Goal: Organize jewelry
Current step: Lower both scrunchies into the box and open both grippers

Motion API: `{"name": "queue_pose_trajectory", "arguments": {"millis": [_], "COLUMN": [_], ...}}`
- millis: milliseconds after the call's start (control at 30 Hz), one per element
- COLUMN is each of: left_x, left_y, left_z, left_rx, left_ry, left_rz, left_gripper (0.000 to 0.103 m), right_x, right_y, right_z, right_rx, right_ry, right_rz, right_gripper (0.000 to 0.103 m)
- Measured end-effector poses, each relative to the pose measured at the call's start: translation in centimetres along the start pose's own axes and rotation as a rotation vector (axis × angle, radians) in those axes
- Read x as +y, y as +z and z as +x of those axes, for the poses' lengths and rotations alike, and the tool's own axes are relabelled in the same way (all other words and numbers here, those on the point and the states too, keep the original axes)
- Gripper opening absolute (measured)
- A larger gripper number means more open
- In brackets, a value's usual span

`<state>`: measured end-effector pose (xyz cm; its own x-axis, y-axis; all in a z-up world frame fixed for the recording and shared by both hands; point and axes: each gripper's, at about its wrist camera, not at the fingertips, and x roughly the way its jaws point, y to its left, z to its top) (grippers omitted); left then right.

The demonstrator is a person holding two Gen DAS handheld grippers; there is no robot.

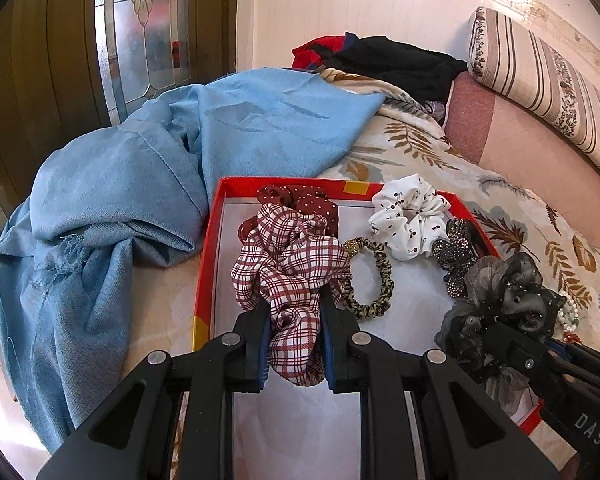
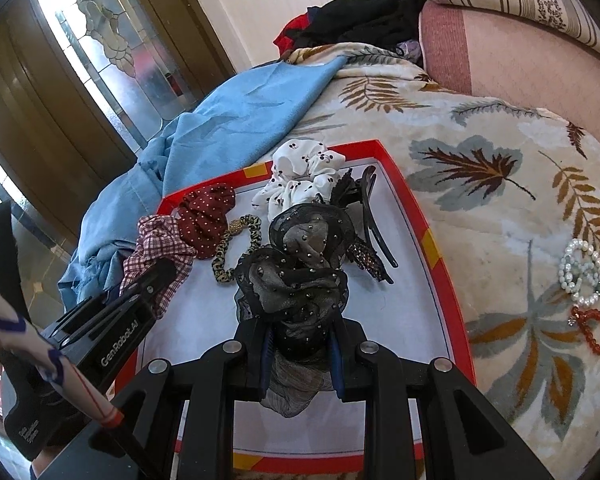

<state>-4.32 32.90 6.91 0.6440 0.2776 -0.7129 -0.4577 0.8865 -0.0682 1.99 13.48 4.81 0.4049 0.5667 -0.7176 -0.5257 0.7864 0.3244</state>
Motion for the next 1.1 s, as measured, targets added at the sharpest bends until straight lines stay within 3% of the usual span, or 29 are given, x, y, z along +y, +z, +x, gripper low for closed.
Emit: {"name": "queue_pose_trajectory", "arguments": {"millis": [933,1100], "left_x": [0.3,0.2], "left_y": [0.1,0.0], "left_z": [1.7,2.0], "left_rx": [0.065,0.077], "left_ry": [-0.005,-0.005], "left_rz": [-0.033,-0.025], "left_gripper": [0.026,0.032], "right_x": [-0.8,-0.8], "right_y": [2.3,2.4], "right_z": [3.7,3.4], "right_rx": [0.028,0.024], "right_ry": [0.005,0.003], "right_rz": [0.025,0.027], "right_gripper": [0.030,0.037]}}
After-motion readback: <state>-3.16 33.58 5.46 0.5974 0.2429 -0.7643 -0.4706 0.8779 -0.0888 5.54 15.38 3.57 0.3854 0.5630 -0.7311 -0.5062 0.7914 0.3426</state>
